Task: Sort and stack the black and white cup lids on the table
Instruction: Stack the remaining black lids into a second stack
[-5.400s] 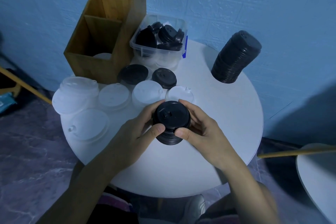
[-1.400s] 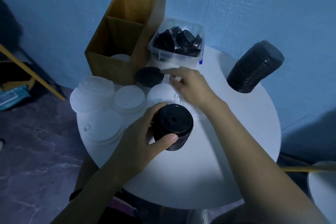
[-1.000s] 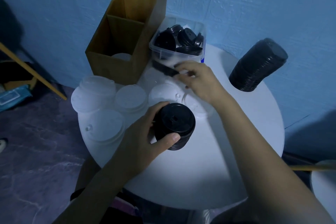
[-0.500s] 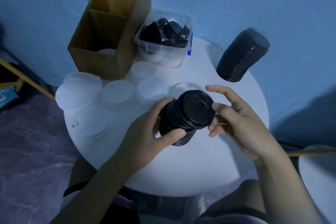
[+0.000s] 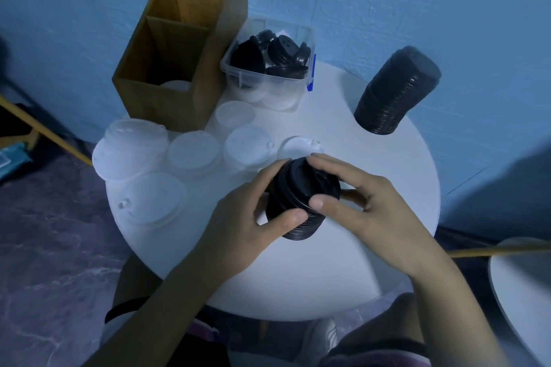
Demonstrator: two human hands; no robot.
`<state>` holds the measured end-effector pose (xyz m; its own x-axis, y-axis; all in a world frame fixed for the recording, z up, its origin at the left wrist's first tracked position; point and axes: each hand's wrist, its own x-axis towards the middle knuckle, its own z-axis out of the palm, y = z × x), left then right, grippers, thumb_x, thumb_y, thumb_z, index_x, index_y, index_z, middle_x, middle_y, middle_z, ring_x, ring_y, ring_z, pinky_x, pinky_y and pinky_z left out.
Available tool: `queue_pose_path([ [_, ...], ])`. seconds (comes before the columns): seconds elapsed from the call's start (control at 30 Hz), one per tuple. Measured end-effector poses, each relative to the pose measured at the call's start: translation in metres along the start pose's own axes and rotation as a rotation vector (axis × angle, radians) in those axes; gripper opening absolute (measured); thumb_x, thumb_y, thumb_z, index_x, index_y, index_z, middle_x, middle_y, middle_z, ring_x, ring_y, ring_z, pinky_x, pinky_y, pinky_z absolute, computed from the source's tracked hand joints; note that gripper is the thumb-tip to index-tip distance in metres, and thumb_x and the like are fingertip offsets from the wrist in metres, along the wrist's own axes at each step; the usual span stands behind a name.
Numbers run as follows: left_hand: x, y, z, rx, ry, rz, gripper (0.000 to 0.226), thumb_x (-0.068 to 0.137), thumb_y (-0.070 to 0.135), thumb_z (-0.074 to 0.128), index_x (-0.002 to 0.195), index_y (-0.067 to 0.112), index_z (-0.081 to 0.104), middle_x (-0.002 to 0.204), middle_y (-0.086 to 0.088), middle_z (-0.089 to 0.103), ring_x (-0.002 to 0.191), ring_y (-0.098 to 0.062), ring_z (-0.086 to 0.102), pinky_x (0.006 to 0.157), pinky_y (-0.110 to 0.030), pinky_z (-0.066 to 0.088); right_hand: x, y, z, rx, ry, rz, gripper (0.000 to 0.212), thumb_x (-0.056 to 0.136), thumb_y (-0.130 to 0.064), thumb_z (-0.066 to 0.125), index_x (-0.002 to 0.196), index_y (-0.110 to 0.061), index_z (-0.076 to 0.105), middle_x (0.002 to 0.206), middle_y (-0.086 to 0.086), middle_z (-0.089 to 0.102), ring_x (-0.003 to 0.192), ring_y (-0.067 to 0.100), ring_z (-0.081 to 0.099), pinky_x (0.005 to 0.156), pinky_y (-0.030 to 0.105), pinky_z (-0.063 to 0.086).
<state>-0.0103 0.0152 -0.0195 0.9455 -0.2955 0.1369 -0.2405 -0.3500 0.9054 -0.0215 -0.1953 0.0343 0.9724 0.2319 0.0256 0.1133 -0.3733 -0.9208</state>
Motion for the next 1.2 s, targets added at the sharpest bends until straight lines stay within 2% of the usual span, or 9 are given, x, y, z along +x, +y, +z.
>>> queue_pose_path([
  [0.13, 0.0, -0.001, 0.0, -0.001, -0.013, -0.013, 0.074, 0.081, 0.056, 0.068, 0.148, 0.047, 0.041, 0.131, 0.02, 0.065, 0.124, -0.007, 0.062, 0.105, -0.043, 0.051, 0.002, -0.002, 0.0, -0.042, -0.006, -0.027, 0.058, 0.076, -0.043, 0.076, 0.132, -0.036, 0.065, 0.139, -0.023, 0.059, 0.131, -0.006, 0.051, 0.109, 0.017, 0.042],
  [0.23, 0.0, 0.0, -0.001, -0.001, -0.032, -0.007, 0.071, 0.076, 0.051, 0.074, 0.141, 0.051, 0.046, 0.128, 0.02, 0.066, 0.122, -0.008, 0.062, 0.103, -0.043, 0.053, 0.003, -0.003, -0.001, -0.067, -0.026, -0.036, 0.057, 0.077, -0.043, 0.075, 0.133, -0.037, 0.065, 0.14, -0.026, 0.058, 0.132, -0.008, 0.05, 0.109, 0.015, 0.04],
  [0.5, 0.0, -0.002, -0.001, -0.051, -0.023, -0.006, 0.068, 0.075, 0.049, 0.081, 0.137, 0.047, 0.053, 0.126, 0.014, 0.068, 0.12, -0.013, 0.064, 0.1, -0.041, 0.055, 0.008, -0.009, -0.005, -0.153, -0.167, -0.034, 0.056, 0.079, -0.042, 0.074, 0.133, -0.046, 0.06, 0.142, -0.039, 0.048, 0.135, -0.013, 0.043, 0.115, 0.021, 0.037],
  [0.63, 0.001, 0.0, -0.004, -0.072, -0.028, -0.002, 0.064, 0.074, 0.045, 0.082, 0.132, 0.05, 0.054, 0.123, 0.014, 0.069, 0.117, -0.012, 0.065, 0.1, -0.043, 0.055, 0.014, -0.011, -0.013, -0.247, -0.254, -0.043, 0.054, 0.089, -0.025, 0.076, 0.136, -0.046, 0.06, 0.149, -0.031, 0.046, 0.14, -0.015, 0.034, 0.116, 0.016, 0.03],
  [0.73, 0.003, 0.0, -0.006, -0.087, -0.051, -0.001, 0.062, 0.078, 0.033, 0.085, 0.13, 0.047, 0.056, 0.121, 0.011, 0.069, 0.115, -0.015, 0.066, 0.099, -0.046, 0.055, 0.017, -0.011, -0.017, -0.268, -0.29, -0.048, 0.054, 0.09, -0.021, 0.077, 0.136, -0.044, 0.061, 0.148, -0.03, 0.048, 0.14, -0.015, 0.034, 0.114, 0.01, 0.029],
  [0.83, 0.003, 0.0, -0.007, -0.085, -0.064, -0.005, 0.061, 0.079, 0.024, 0.086, 0.129, 0.042, 0.057, 0.118, 0.009, 0.07, 0.114, -0.015, 0.066, 0.099, -0.045, 0.056, 0.02, -0.012, -0.017, -0.306, -0.302, -0.049, 0.055, 0.09, -0.022, 0.077, 0.137, -0.044, 0.06, 0.149, -0.03, 0.046, 0.141, -0.015, 0.033, 0.117, 0.015, 0.029],
  [0.97, 0.003, 0.0, -0.007, -0.022, -0.026, 0.002, 0.064, 0.075, 0.027, 0.09, 0.124, 0.049, 0.055, 0.114, 0.018, 0.069, 0.108, -0.005, 0.065, 0.091, -0.024, 0.054, 0.019, -0.009, -0.011, -0.362, -0.247, -0.069, 0.054, 0.091, -0.028, 0.077, 0.136, -0.052, 0.058, 0.147, -0.033, 0.045, 0.141, -0.01, 0.036, 0.118, 0.026, 0.033],
  [1.1, 0.002, 0.0, -0.003, 0.005, 0.012, 0.011, 0.065, 0.071, 0.034, 0.091, 0.124, 0.049, 0.056, 0.119, 0.021, 0.065, 0.111, -0.005, 0.063, 0.09, -0.029, 0.057, 0.011, -0.003, -0.002, -0.394, -0.166, -0.09, 0.054, 0.091, -0.034, 0.075, 0.138, -0.051, 0.054, 0.143, -0.037, 0.044, 0.138, -0.009, 0.04, 0.115, 0.025, 0.035],
  [1.2, 0.001, -0.002, -0.003, 0.004, 0.024, 0.022, 0.065, 0.072, 0.035, 0.091, 0.127, 0.046, 0.058, 0.122, 0.021, 0.064, 0.115, -0.004, 0.061, 0.09, -0.021, 0.055, 0.007, -0.001, 0.005, -0.398, -0.115, -0.108, 0.053, 0.093, -0.038, 0.071, 0.141, -0.043, 0.051, 0.141, -0.032, 0.049, 0.135, -0.001, 0.047, 0.113, 0.031, 0.04],
])
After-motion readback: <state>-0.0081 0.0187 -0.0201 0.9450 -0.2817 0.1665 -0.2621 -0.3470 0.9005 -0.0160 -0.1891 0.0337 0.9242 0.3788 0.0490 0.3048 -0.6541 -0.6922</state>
